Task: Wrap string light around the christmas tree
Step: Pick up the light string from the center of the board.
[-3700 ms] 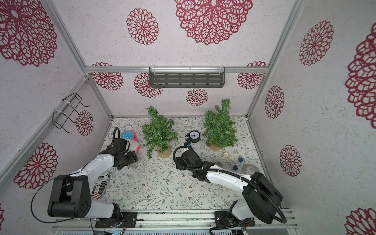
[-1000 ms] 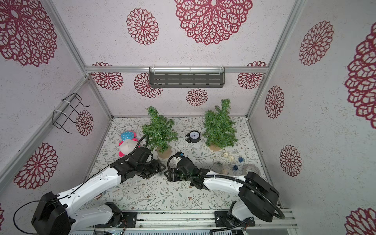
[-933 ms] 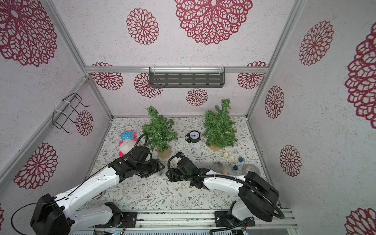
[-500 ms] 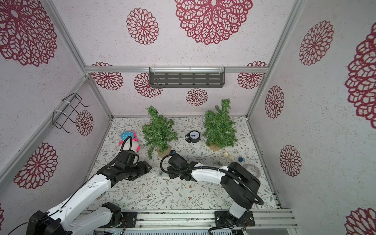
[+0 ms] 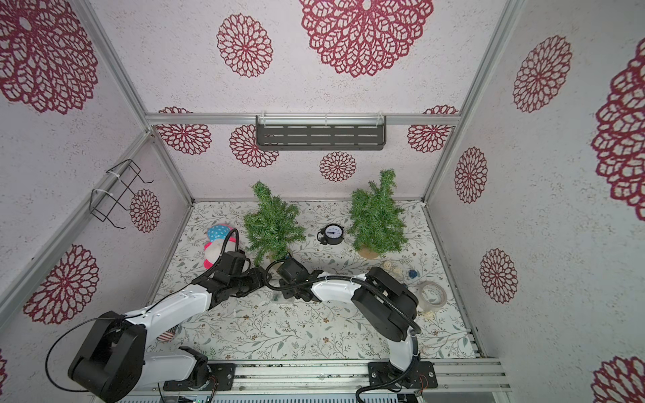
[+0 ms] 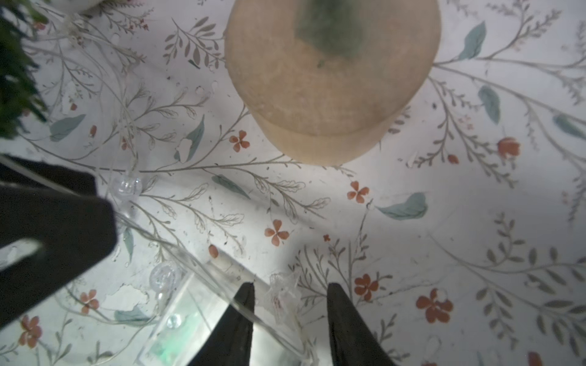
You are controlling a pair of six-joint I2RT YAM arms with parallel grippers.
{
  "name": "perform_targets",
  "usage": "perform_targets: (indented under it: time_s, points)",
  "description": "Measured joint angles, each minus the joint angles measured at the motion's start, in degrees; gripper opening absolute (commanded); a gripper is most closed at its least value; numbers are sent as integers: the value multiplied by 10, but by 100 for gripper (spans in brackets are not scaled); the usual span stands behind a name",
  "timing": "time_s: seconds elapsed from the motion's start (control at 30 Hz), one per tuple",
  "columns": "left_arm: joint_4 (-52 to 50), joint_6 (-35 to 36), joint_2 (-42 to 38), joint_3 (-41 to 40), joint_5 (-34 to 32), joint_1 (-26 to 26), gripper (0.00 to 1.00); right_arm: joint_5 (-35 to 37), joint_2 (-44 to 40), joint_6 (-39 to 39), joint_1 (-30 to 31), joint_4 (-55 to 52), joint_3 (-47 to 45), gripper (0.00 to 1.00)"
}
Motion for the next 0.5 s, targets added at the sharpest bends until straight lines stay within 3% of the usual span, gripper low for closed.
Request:
perform_targets:
  time_s: [0.2, 0.33, 0.5]
  points:
    - [33, 13, 31, 12, -2, -5, 23, 2, -7, 3, -1, 12, -23, 13]
    - [-7, 24, -8, 12, -6, -7, 13, 2, -54, 8, -1, 9, -62, 12]
    - [-119, 44, -163, 21, -5, -7, 6, 3, -156, 46, -8, 12, -121, 12]
